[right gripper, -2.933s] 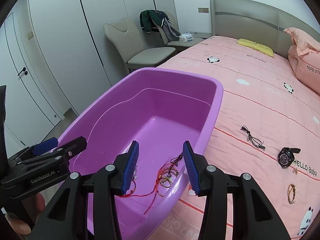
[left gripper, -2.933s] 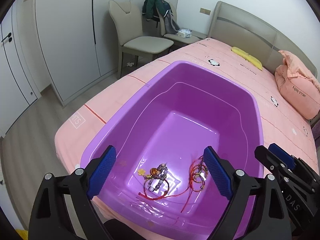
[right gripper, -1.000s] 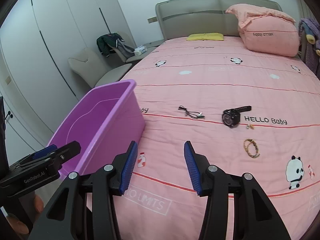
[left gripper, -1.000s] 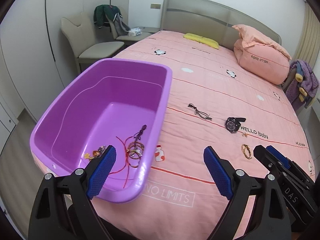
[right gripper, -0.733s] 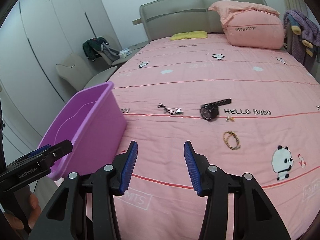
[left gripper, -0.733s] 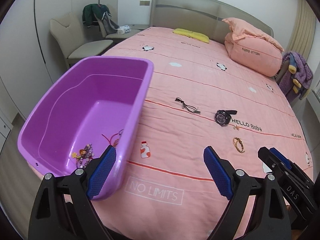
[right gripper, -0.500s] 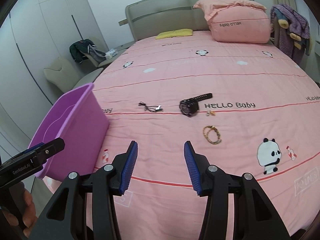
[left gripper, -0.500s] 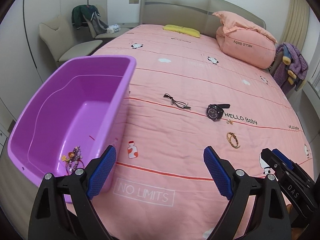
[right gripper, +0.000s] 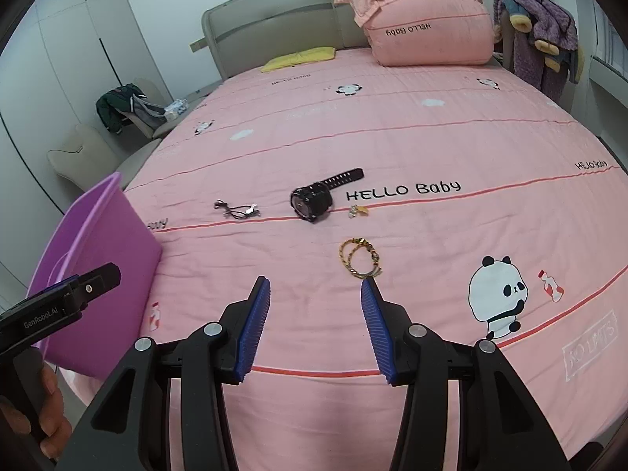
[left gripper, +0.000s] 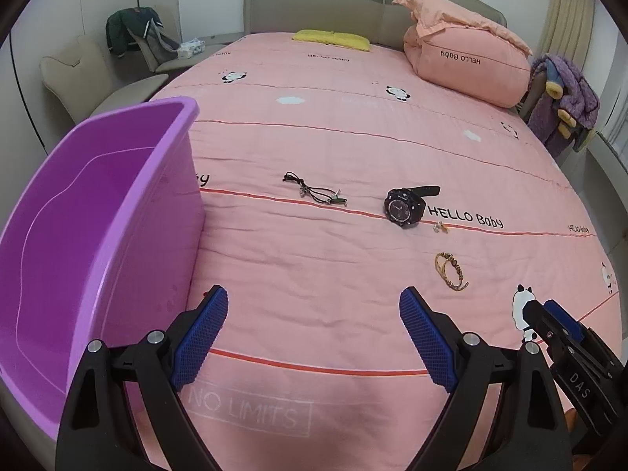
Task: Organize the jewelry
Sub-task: 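Move both open tools back over the remaining jewelry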
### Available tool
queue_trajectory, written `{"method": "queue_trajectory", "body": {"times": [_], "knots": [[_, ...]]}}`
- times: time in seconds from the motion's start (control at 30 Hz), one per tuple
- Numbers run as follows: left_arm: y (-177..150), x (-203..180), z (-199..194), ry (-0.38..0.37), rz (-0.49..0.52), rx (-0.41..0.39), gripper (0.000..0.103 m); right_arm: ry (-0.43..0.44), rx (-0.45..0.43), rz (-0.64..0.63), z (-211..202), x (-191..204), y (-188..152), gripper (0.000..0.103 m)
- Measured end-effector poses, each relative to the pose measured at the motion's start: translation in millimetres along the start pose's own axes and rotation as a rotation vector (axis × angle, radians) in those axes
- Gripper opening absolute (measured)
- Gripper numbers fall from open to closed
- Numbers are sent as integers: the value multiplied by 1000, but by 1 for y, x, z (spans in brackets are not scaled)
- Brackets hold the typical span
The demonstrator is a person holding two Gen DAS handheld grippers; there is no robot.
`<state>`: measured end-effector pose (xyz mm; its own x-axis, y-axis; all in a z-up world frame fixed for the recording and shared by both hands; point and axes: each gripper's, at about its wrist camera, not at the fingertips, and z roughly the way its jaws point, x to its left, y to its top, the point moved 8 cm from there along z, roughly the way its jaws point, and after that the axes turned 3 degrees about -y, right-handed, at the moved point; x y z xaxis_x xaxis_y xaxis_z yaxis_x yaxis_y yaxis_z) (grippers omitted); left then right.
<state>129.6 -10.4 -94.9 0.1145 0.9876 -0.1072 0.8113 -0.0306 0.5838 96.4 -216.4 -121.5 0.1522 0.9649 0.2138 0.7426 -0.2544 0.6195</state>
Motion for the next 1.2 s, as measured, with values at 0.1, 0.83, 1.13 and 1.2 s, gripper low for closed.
{"method": "queue_trajectory", "body": {"times": [0.1,0.83,1.13,1.2], "knots": [[2,-7,21,2,12,18,87,-19,17,12,17,-11,0,46],[35,3,160,48,-8,78,87,-107,93,56,129,-47,6,46],[44,13,199,74,-29,87,87,-143,112,53,158,-57,6,46],[48,14,205,82,-31,85,87,-151,114,49,163,-59,6,46]]}}
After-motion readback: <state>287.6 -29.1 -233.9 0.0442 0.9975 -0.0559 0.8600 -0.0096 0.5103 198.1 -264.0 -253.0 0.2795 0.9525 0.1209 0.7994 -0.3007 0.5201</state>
